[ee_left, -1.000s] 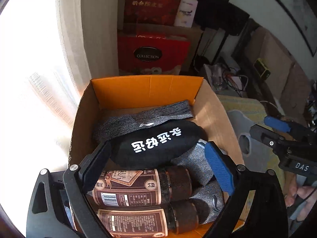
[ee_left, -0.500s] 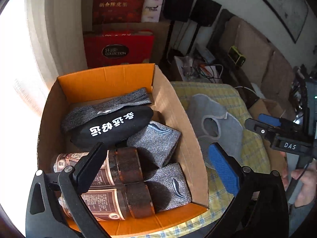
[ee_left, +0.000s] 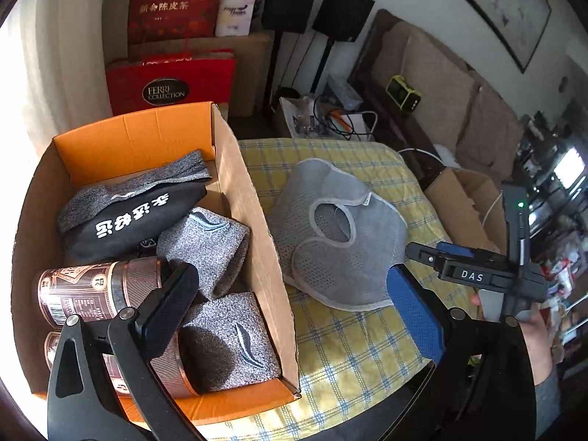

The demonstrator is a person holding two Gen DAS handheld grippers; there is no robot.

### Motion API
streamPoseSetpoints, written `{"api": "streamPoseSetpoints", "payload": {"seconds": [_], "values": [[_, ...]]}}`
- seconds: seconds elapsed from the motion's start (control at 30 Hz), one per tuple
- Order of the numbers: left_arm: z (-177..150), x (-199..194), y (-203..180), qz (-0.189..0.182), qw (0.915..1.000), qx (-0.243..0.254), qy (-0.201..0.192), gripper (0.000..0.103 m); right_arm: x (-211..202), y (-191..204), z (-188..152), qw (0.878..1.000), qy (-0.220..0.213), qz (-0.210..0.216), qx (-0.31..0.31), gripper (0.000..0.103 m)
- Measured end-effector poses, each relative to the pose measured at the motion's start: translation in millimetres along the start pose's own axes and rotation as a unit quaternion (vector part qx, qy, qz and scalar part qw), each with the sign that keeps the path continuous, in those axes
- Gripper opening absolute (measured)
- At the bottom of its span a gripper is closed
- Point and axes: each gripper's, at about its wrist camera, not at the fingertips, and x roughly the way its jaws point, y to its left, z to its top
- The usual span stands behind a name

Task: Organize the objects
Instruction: 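Move the right gripper to the edge of the white mesh garment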

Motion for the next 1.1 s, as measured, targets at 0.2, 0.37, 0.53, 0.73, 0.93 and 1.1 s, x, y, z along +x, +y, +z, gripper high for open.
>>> {"api": "streamPoseSetpoints", "payload": {"seconds": [0.2, 0.37, 0.53, 0.73, 0.93, 1.1], "values": [[0, 11, -14, -0.011, 0.9999, 0.005, 0.002, 0.102, 14, -3, -4, 1.000, 0.007, 0.009, 0.014, 0.091], [0, 21, -24, -0.004, 0.9999, 0.013, 0.008, 0.102, 19, 0, -5, 1.000, 0.006, 0.012, 0.016, 0.091], [1, 30, -32, 0.007, 0.9997, 0.022, 0.012, 0.102, 23, 5, -5, 1.000, 0.008, 0.013, 0.011, 0.091], [4, 34, -37, 0.003, 0.9996, 0.023, 0.013, 0.102, 28, 10, -5, 1.000, 0.011, 0.018, 0.008, 0.091], [7, 36, -38, 0.003, 0.9996, 0.024, 0.014, 0.102, 35, 15, -5, 1.000, 0.013, 0.022, 0.008, 0.086], [8, 38, -38, 0.002, 0.9996, 0.023, 0.016, 0.102, 41, 20, -6, 1.000, 0.013, 0.025, 0.010, 0.055]]}}
